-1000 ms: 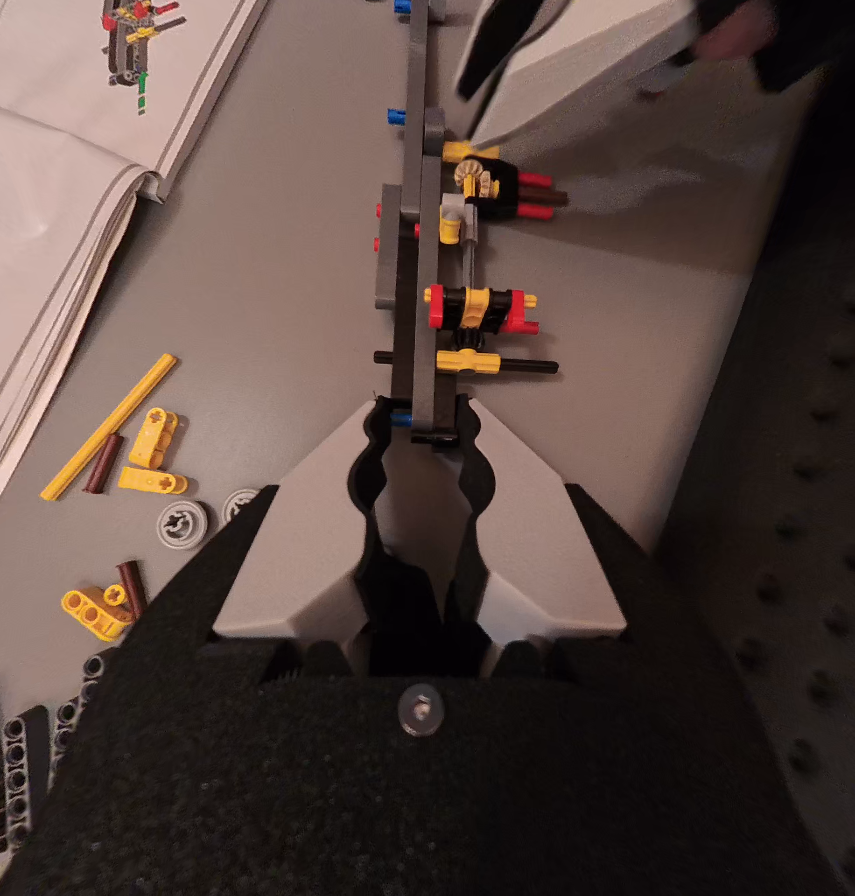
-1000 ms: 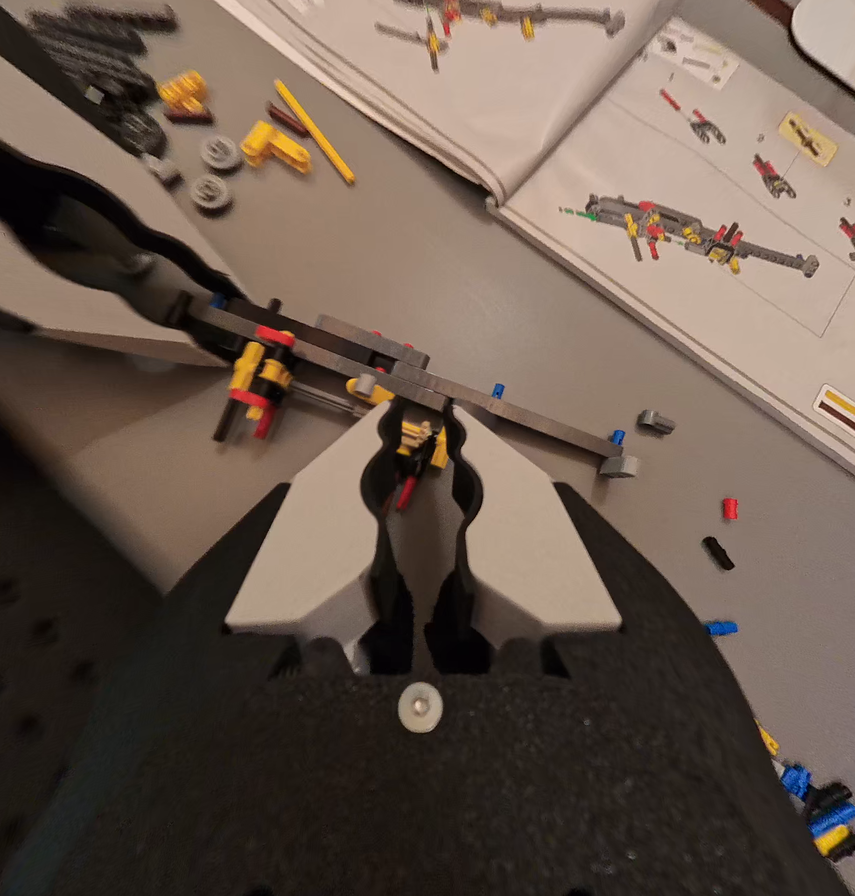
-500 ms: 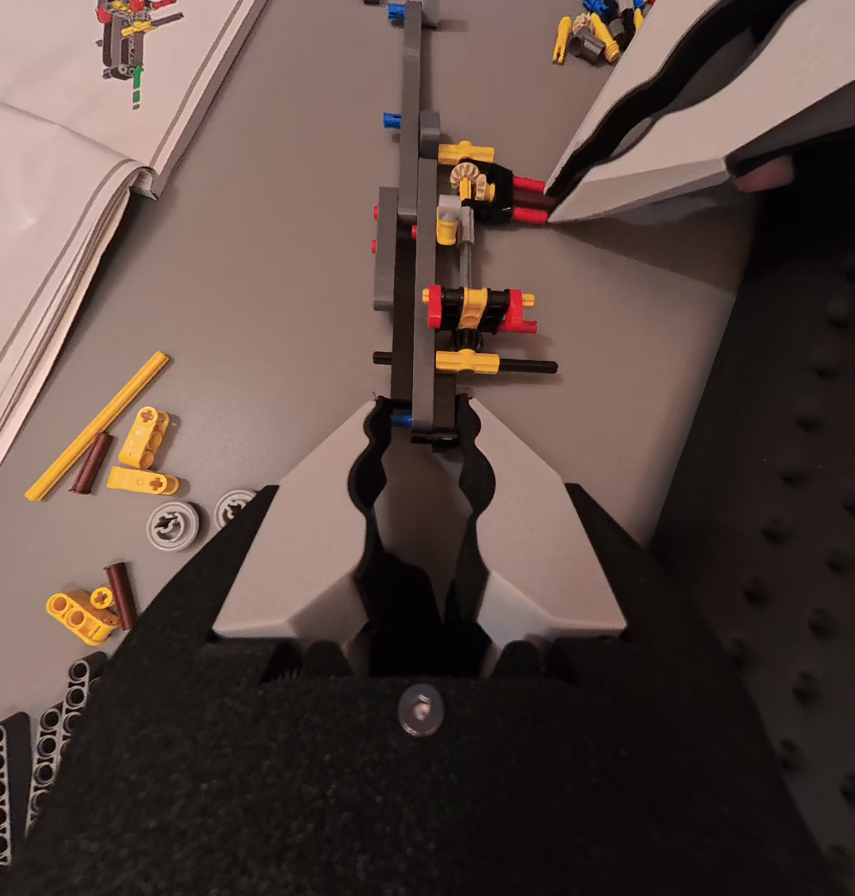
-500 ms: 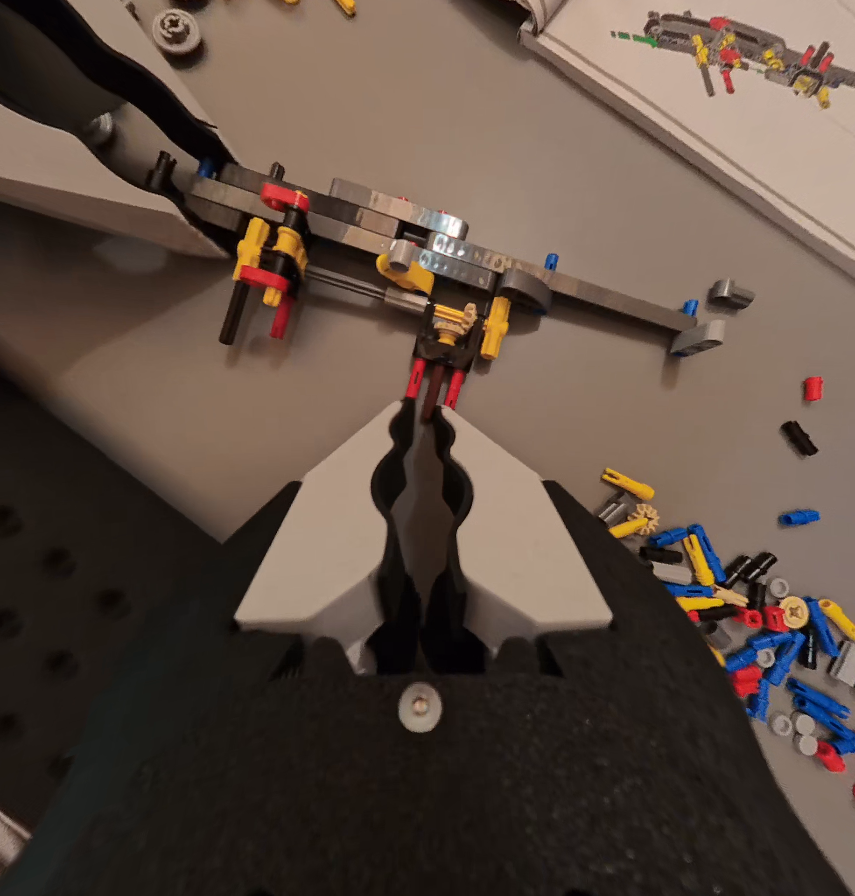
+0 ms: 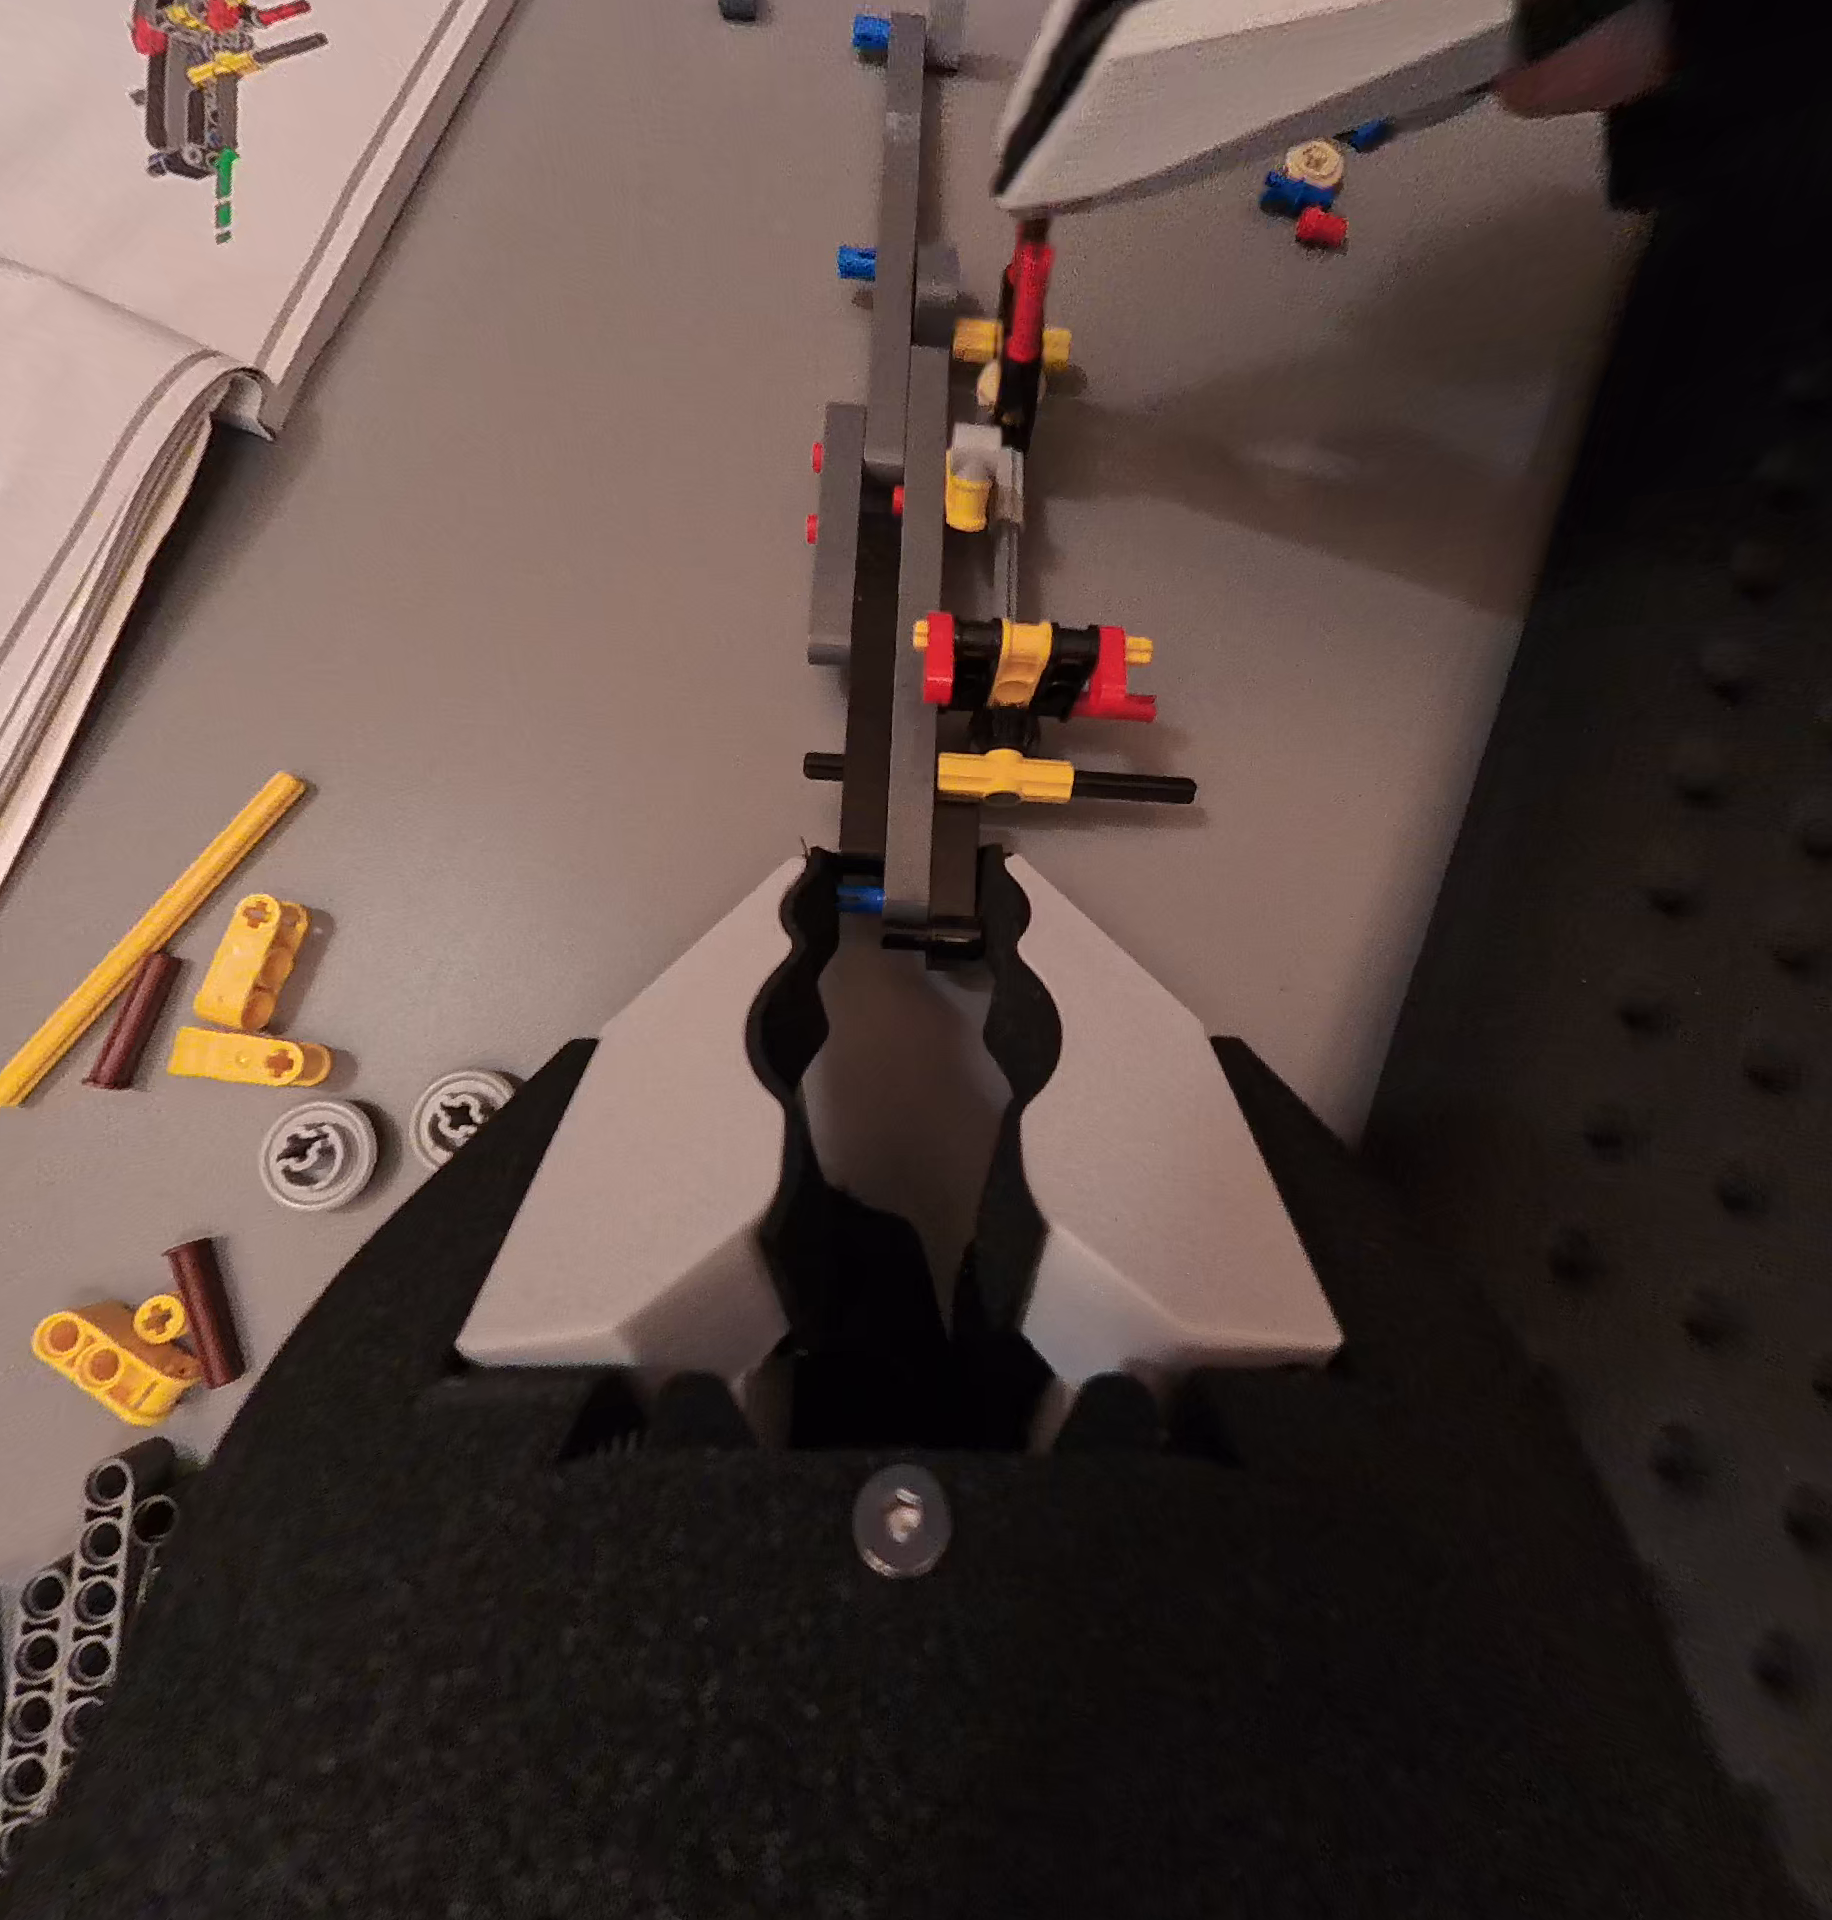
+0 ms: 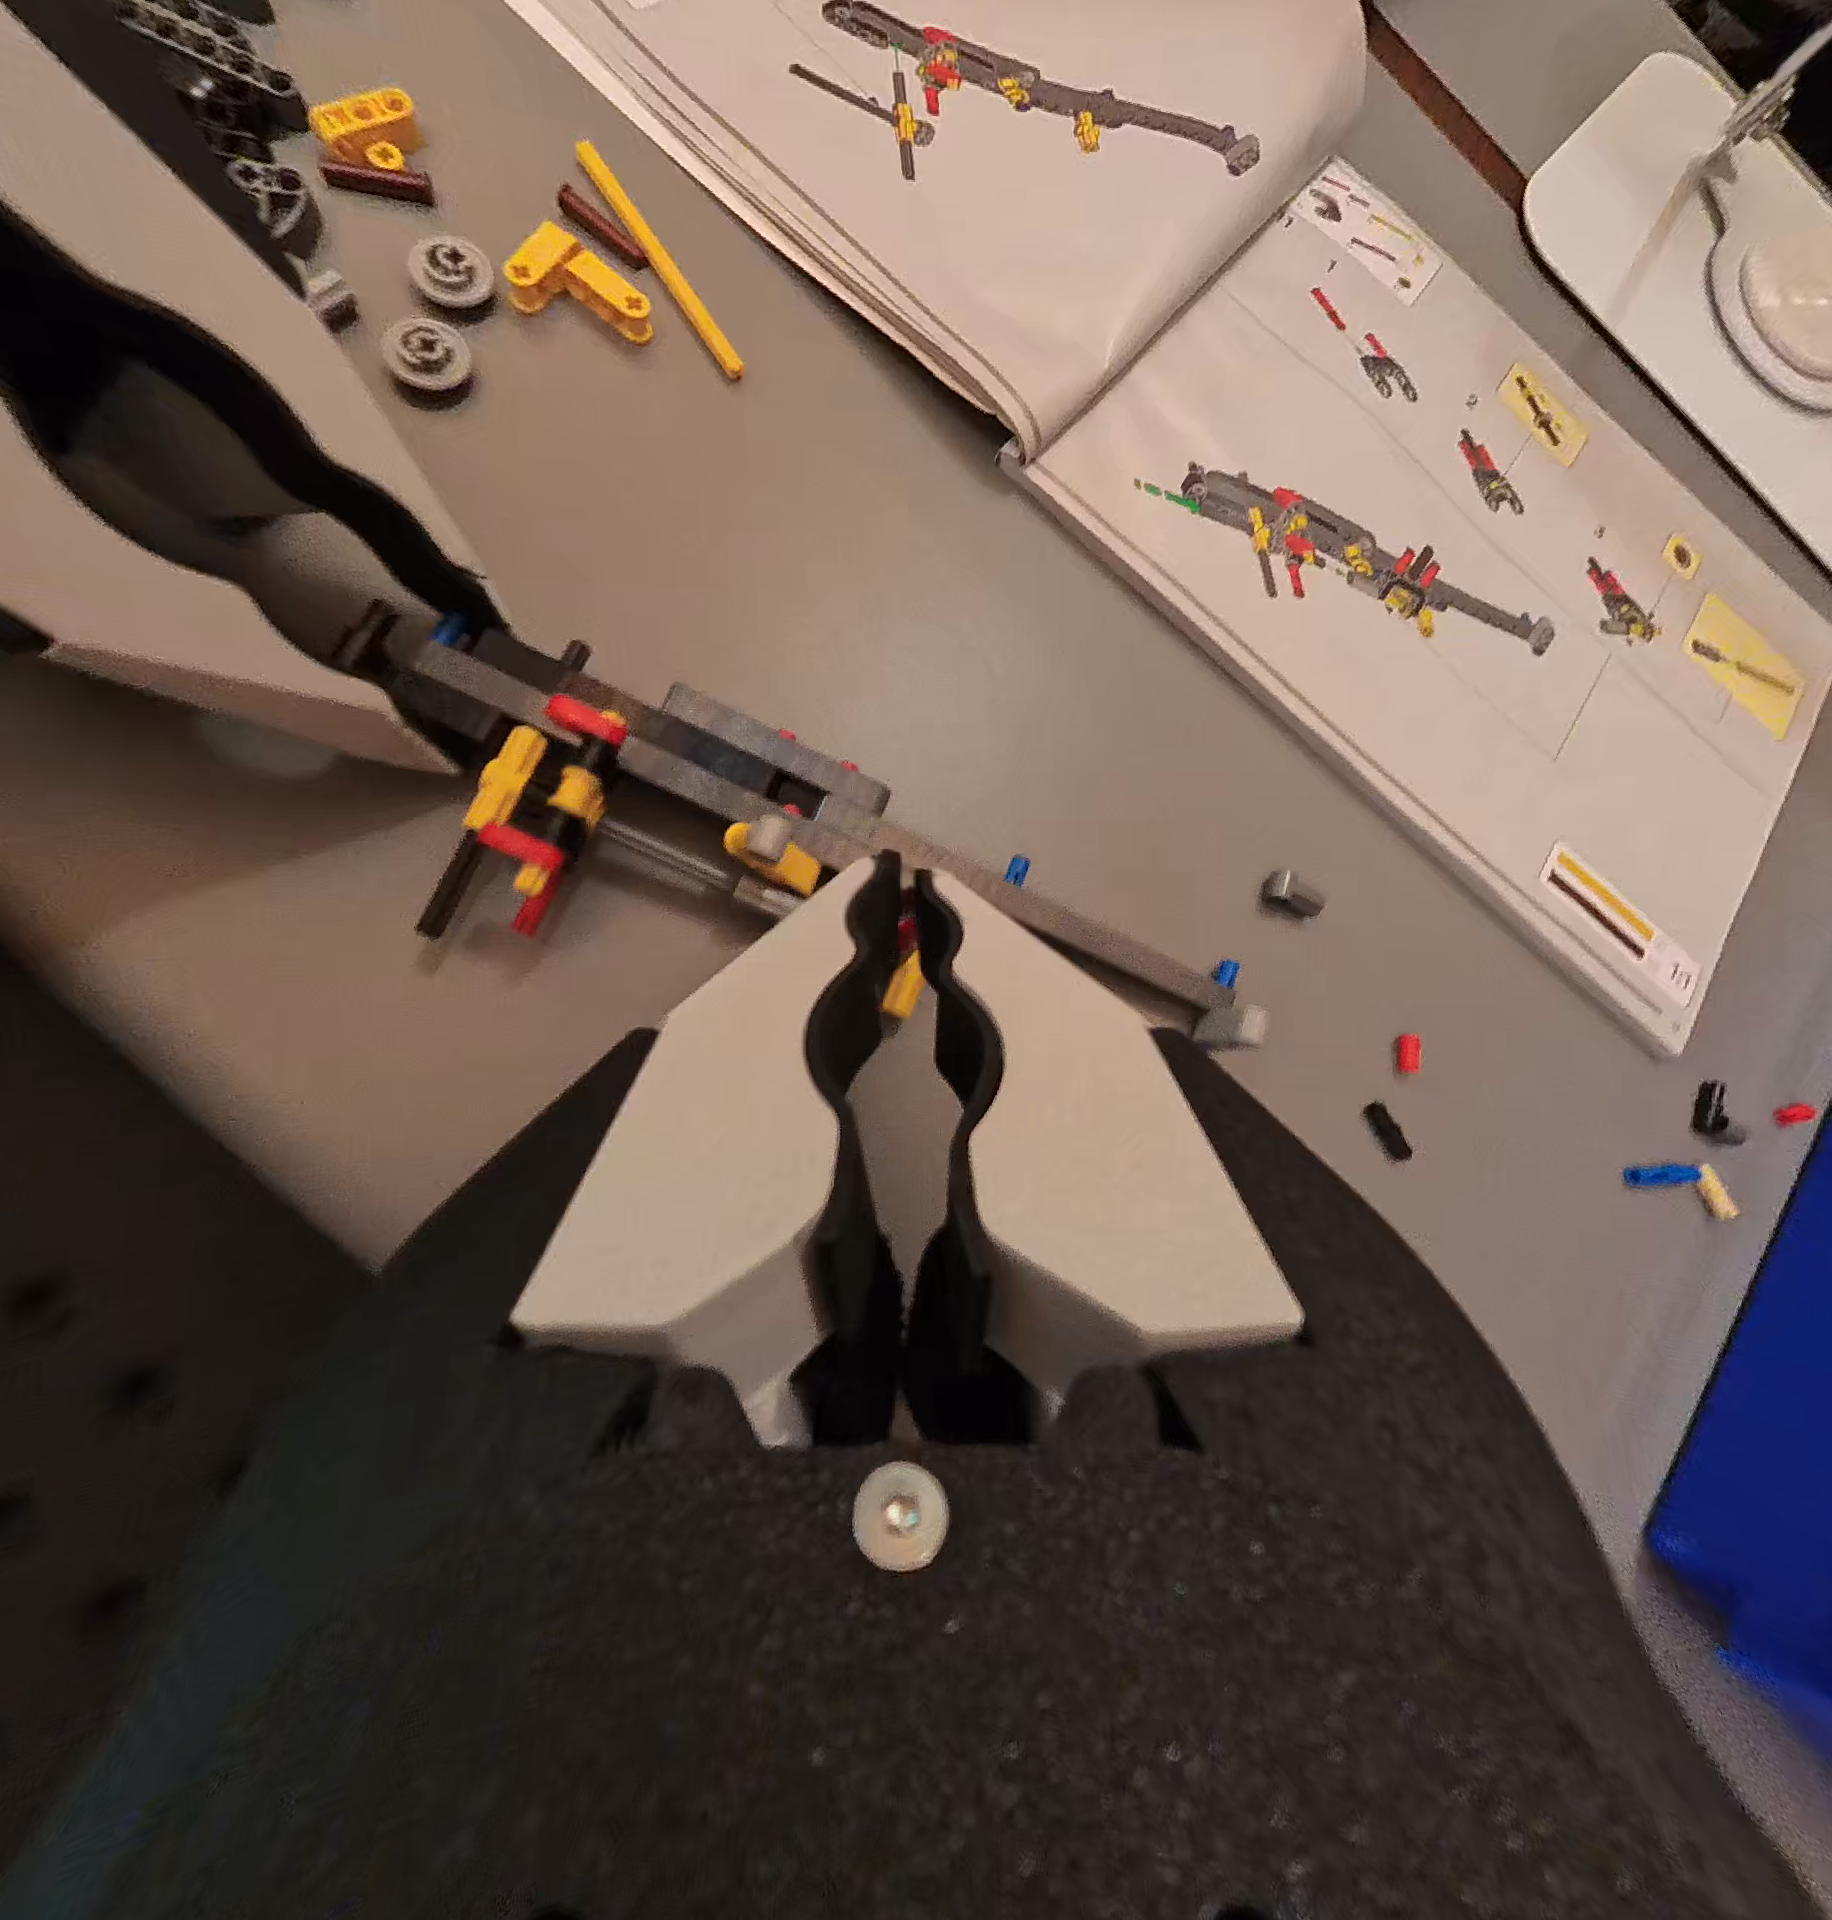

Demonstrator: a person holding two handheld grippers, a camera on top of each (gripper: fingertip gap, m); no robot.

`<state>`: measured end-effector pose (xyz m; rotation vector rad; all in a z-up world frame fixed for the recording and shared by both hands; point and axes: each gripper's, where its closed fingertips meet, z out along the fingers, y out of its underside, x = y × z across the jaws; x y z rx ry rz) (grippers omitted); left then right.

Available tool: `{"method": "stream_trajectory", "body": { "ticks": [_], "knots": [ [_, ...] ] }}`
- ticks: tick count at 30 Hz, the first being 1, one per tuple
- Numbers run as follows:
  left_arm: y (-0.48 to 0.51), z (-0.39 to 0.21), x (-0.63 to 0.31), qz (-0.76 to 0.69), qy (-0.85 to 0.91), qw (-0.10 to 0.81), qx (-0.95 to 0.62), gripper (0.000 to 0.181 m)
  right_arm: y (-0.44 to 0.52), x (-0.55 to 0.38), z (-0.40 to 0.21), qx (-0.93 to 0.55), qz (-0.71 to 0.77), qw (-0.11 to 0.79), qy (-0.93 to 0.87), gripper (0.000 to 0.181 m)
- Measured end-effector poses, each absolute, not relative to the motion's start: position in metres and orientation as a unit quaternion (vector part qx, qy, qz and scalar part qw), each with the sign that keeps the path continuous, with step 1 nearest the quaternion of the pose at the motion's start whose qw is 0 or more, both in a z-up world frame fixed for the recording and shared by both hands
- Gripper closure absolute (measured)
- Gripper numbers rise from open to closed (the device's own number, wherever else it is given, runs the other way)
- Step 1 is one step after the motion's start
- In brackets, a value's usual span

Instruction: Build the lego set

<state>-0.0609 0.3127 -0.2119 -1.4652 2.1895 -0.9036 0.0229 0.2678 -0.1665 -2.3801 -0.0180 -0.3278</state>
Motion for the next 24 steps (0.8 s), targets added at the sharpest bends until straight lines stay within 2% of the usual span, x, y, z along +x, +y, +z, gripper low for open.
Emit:
{"method": "stream_trajectory", "body": {
  "ticks": [9, 11, 16, 20, 24],
  "knots": [
    [0.313, -0.211, -0.059, -0.328, 0.762, 0.171, -0.532, 0.156, 0.301, 0.039, -0.186, -0.931, -0.086, 0.354, -0.010, 0.181],
    [0.313, -0.211, -0.058, -0.330, 0.756, 0.170, -0.539, 0.156, 0.302, 0.040, -0.184, -0.930, -0.066, 0.361, -0.004, 0.176],
    [0.316, -0.211, -0.055, -0.334, 0.749, 0.172, -0.546, 0.157, 0.291, 0.056, -0.149, -0.887, -0.020, 0.459, 0.044, 0.169],
    [0.318, -0.211, -0.055, -0.329, 0.757, 0.186, -0.534, 0.155, 0.273, 0.074, -0.131, -0.812, 0.019, 0.575, 0.102, 0.156],
    [0.314, -0.204, -0.055, -0.346, 0.756, 0.197, -0.520, 0.142, 0.253, 0.094, -0.128, -0.788, -0.014, 0.599, 0.139, 0.156]
  ]
}}
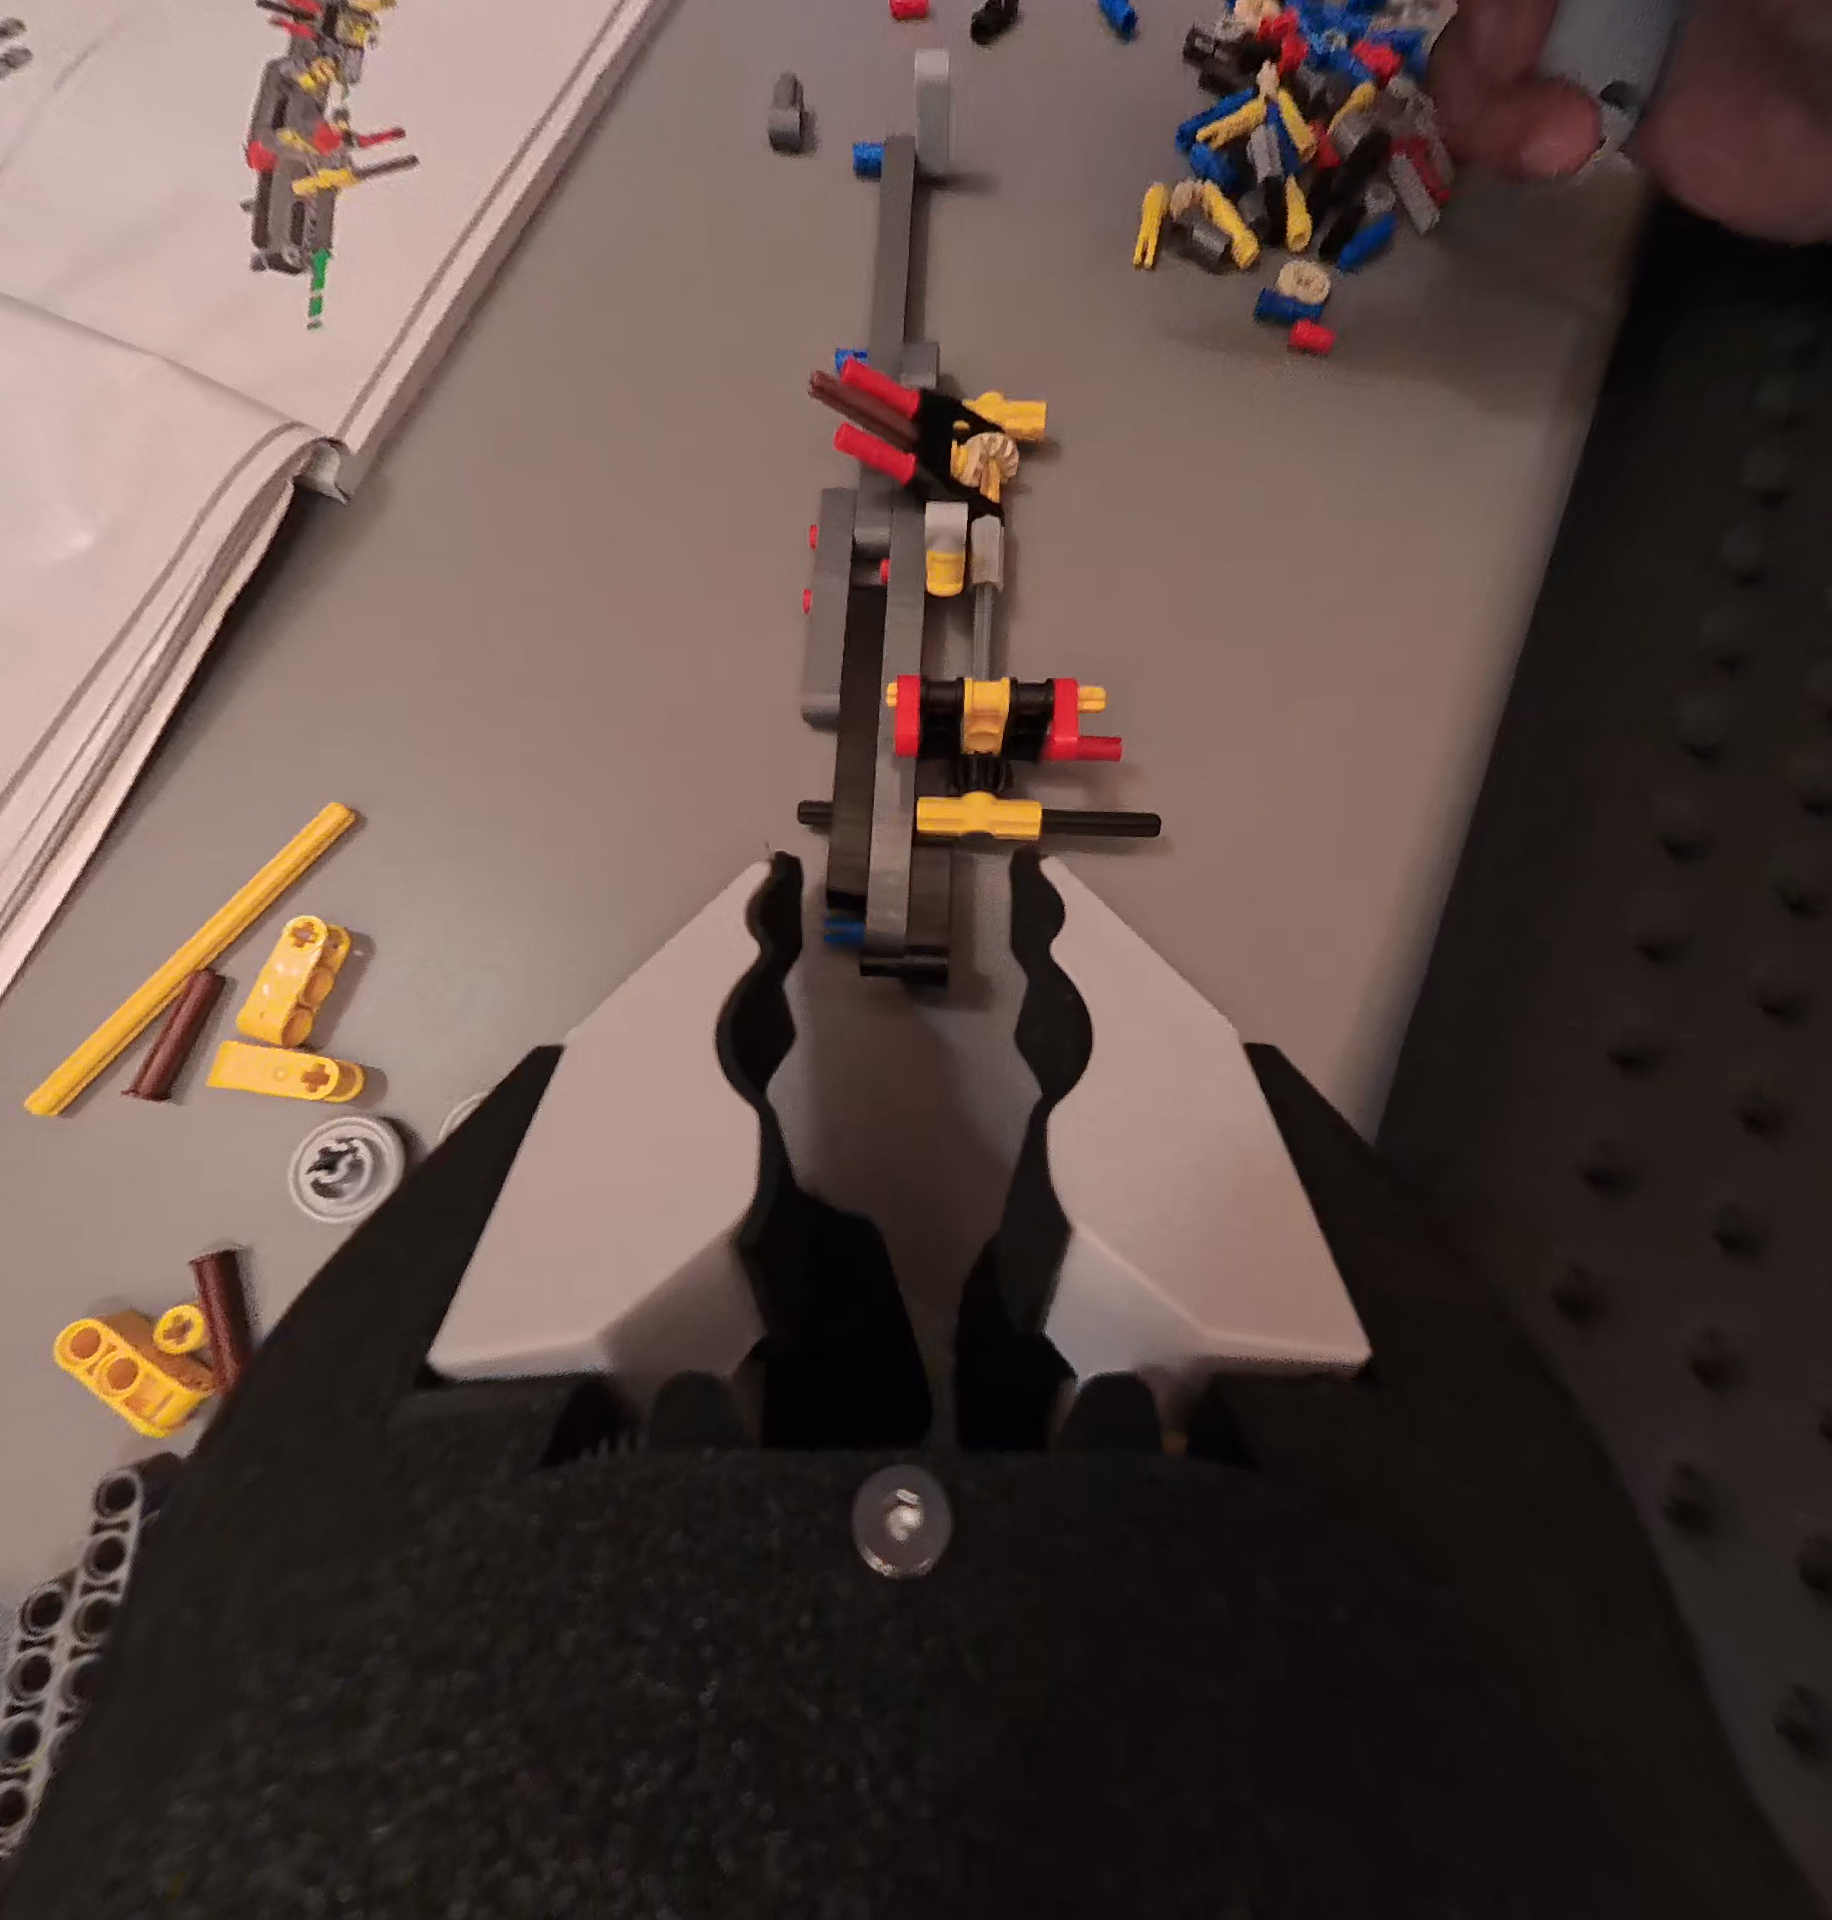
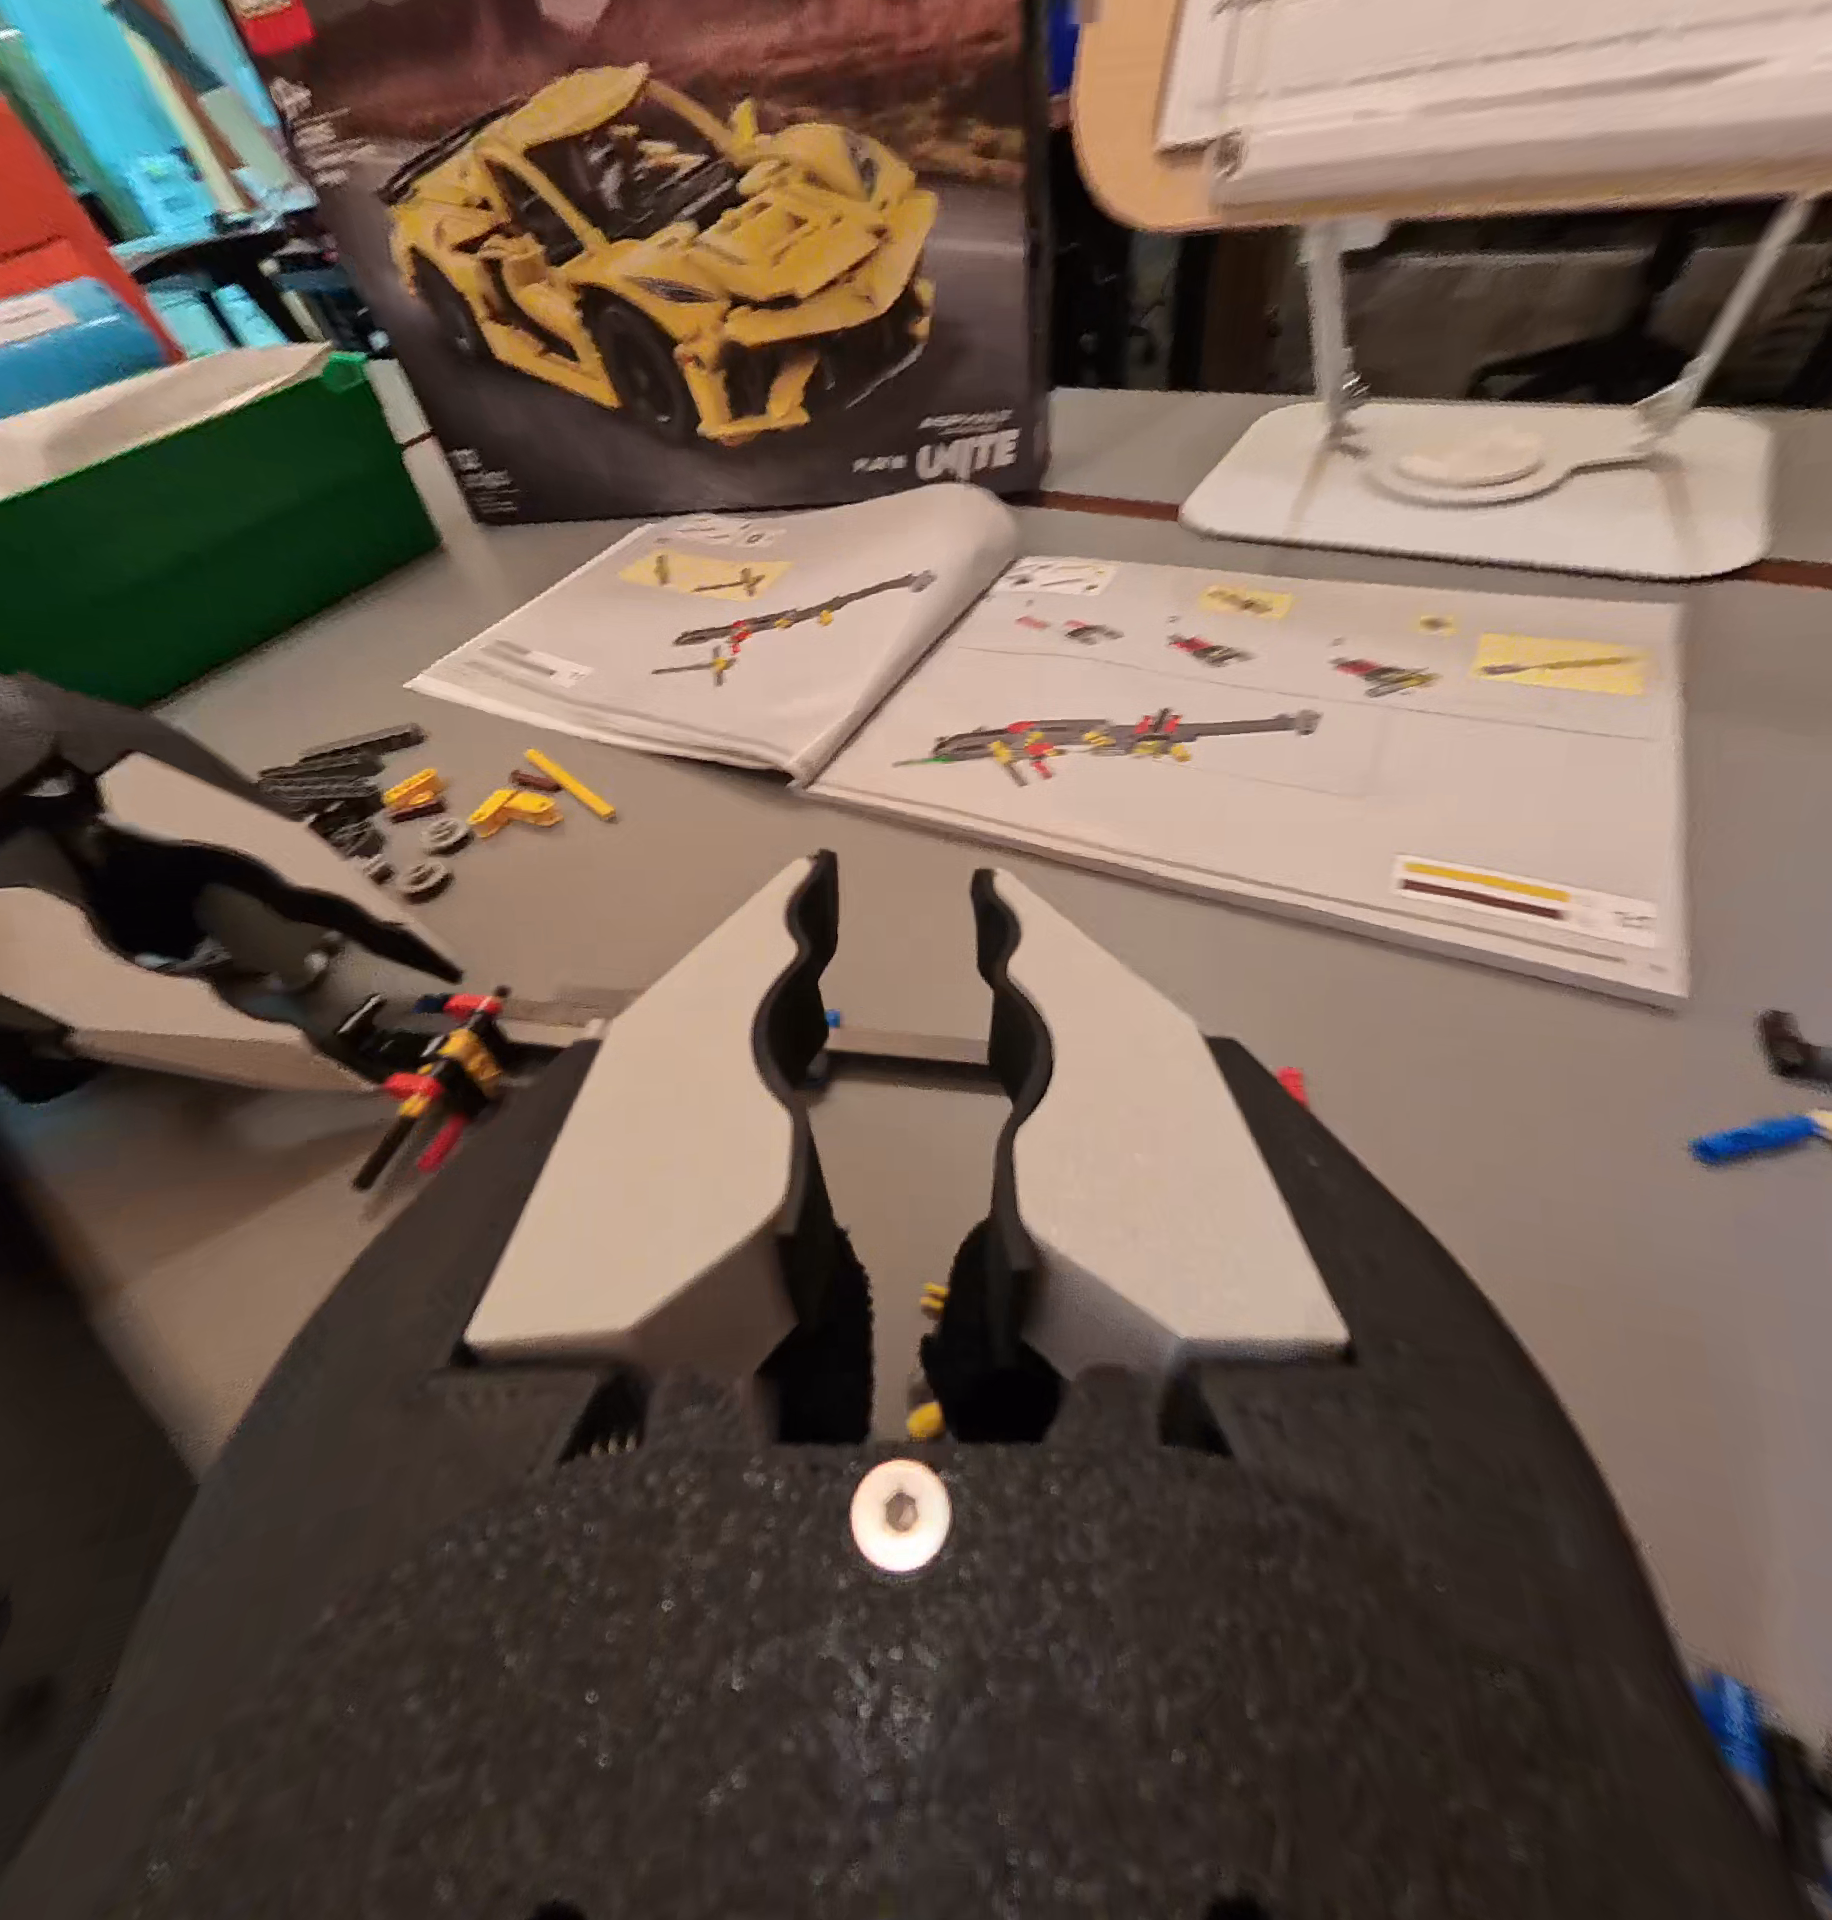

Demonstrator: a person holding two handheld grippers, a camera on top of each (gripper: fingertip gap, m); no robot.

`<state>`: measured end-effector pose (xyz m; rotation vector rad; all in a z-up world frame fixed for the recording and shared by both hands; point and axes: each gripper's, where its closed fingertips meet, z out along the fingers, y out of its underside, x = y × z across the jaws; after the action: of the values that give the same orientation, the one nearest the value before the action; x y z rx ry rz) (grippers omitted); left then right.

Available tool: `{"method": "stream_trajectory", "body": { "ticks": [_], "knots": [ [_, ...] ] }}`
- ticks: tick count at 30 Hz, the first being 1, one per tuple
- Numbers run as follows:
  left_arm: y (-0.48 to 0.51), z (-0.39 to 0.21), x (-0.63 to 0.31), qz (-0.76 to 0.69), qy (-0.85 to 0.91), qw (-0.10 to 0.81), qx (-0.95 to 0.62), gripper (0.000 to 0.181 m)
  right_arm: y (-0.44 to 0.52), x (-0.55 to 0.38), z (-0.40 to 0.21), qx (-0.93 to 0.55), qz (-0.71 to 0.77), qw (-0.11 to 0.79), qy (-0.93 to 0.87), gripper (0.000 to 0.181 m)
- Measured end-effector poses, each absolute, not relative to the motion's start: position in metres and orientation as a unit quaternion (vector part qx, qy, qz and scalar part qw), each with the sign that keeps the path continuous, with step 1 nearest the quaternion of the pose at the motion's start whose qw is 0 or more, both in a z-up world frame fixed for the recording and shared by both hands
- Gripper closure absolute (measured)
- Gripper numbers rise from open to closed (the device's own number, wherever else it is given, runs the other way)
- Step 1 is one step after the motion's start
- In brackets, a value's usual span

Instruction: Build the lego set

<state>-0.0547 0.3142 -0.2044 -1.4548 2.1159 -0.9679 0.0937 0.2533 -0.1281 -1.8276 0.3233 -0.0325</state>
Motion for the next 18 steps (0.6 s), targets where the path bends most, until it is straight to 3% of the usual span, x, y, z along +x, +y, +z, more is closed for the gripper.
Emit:
{"method": "stream_trajectory", "body": {
  "ticks": [6, 9, 16, 18],
  "knots": [
    [0.339, -0.168, -0.047, -0.407, 0.695, 0.262, -0.531, 0.139, 0.243, 0.122, -0.133, -0.783, -0.071, 0.590, 0.185, 0.154],
    [0.362, -0.137, -0.037, -0.484, 0.611, 0.293, -0.554, 0.125, 0.239, 0.129, -0.135, -0.787, -0.093, 0.579, 0.194, 0.156],
    [0.400, -0.102, 0.003, -0.492, 0.575, 0.388, -0.526, 0.133, 0.241, 0.134, -0.138, -0.794, -0.100, 0.571, 0.184, 0.159],
    [0.400, -0.094, 0.030, -0.469, 0.604, 0.396, -0.508, 0.120, 0.241, 0.135, -0.136, -0.789, -0.092, 0.579, 0.185, 0.159]
  ]
}}
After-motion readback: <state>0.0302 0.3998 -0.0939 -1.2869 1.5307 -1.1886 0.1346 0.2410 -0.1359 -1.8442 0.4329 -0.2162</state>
